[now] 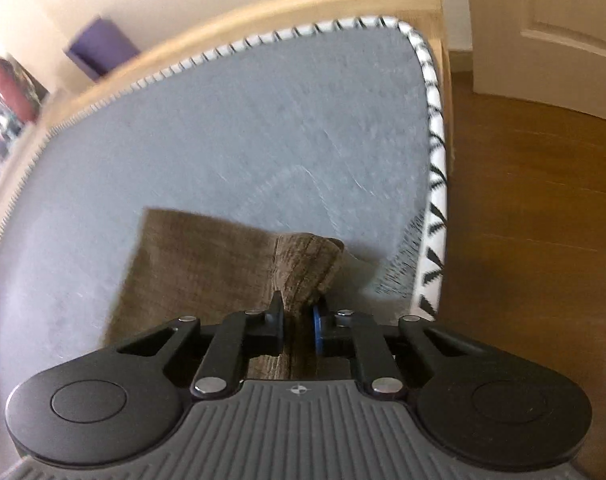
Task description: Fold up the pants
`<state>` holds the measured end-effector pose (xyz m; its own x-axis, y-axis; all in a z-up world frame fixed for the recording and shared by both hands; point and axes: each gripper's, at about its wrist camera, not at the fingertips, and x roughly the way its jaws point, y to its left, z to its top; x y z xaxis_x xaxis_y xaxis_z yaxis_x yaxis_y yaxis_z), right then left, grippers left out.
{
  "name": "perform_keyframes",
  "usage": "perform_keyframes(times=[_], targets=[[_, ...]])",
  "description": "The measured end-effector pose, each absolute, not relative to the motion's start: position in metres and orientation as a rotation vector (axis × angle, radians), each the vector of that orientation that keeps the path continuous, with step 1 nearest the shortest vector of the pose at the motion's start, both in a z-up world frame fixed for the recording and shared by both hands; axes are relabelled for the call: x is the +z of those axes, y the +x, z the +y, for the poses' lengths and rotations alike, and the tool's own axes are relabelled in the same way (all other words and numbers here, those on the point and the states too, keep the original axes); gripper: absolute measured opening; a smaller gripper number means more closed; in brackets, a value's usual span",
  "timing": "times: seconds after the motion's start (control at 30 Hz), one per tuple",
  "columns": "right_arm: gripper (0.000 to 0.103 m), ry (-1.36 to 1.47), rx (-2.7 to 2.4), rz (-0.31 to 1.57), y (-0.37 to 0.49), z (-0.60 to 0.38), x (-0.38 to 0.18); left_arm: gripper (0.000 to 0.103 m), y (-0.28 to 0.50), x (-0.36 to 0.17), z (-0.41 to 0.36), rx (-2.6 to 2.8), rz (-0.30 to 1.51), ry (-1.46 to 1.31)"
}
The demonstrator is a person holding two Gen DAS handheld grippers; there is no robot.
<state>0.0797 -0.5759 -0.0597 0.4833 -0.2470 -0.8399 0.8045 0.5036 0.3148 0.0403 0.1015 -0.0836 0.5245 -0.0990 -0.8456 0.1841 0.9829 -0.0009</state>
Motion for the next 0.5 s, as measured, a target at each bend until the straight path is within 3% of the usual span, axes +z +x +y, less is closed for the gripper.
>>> perform_keyframes(times=[0.13,0.3,0.4,0.5], targets=[[0.012,0.548,-0.582,0.693,0.090,-0.521,-0.007,0.073,0.040,-0.083,0.101,-0.170,1.005,0.093],[0.012,0.065,-0.171,0.459,0.075,-0.355,0.064,0.073,0.040,-0.083,0.101,-0.170,1.003,0.093],[0.012,-0.103,0.108,0.394,0.040,-0.254,0.065,0.073,0.040,-0.083,0.101,-0.170,1.000,0.092],[0.014,-0.203,0.394,0.509,0.014,-0.170,0.033,0.073,0.040,-0.083,0.101,-0.168,1.000,0.090]])
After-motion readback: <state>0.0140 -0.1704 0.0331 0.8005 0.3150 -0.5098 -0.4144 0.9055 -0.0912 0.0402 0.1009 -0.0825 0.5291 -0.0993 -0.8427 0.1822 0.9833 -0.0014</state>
